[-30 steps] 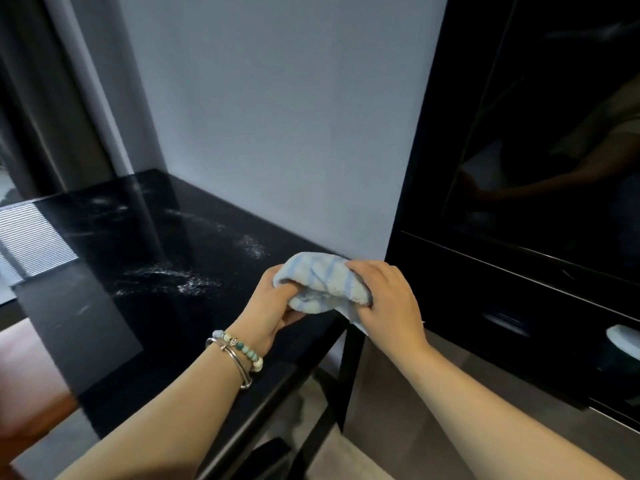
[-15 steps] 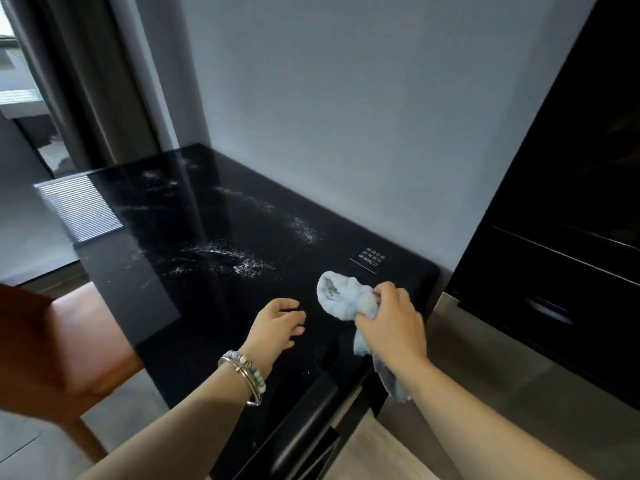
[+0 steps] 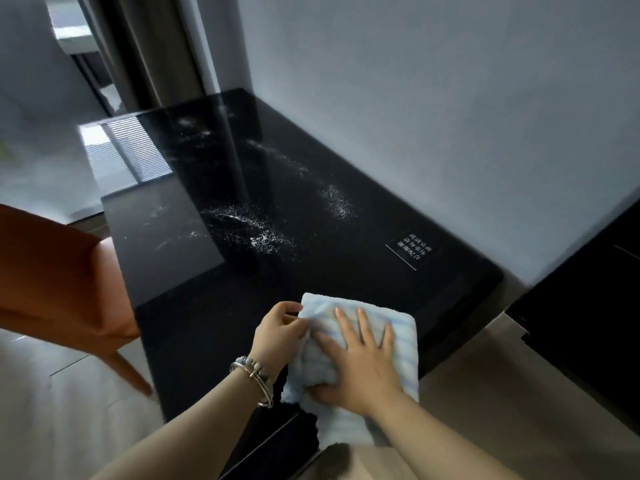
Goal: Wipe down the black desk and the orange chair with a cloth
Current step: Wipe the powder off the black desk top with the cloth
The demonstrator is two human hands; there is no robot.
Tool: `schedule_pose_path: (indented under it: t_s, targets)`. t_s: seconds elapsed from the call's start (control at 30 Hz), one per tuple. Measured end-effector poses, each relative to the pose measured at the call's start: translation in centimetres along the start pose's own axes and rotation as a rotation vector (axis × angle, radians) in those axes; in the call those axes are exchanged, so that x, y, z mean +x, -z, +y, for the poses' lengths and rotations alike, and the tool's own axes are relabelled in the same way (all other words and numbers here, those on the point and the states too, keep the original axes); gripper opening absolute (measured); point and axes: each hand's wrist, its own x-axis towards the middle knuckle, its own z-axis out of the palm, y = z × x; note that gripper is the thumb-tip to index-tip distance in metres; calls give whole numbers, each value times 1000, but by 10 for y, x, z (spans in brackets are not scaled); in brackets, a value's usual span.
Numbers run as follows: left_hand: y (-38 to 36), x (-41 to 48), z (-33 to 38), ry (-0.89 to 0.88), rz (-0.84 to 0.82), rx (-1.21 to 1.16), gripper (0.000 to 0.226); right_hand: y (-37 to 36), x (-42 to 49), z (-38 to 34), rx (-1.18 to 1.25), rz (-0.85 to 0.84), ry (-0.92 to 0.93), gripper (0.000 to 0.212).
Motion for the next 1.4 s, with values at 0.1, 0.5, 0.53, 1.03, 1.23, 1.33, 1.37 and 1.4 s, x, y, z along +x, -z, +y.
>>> schedule_pose_path:
  t_s: [0.1, 0.5, 0.53, 1.03, 1.23, 1.33, 1.37, 1.4]
  targets:
    - [-3, 4, 0, -37, 27, 4, 19, 6, 4, 2, -42, 103, -8, 71]
    - [-11, 20, 11, -244, 112, 351, 23, 47, 41, 98, -26, 390, -288, 46]
    - [-14, 24, 13, -289, 101, 452, 26, 47, 44, 108, 0, 220, -363, 54]
    - [-39, 82, 9, -579, -252, 1221, 62, 31, 68, 147, 43, 231, -545, 49]
    - [-36, 88, 7, -549, -293, 1263, 61, 68, 105, 177, 333, 313, -677, 43]
    - [-36, 86, 5, -547, -295, 1255, 61, 49, 83, 145, 123, 305, -601, 40]
    - [-37, 85, 4, -548, -288, 1248, 61, 37, 70, 129, 81, 322, -521, 38]
    - [-37, 83, 5, -553, -280, 1240, 61, 27, 55, 111, 36, 354, -436, 36]
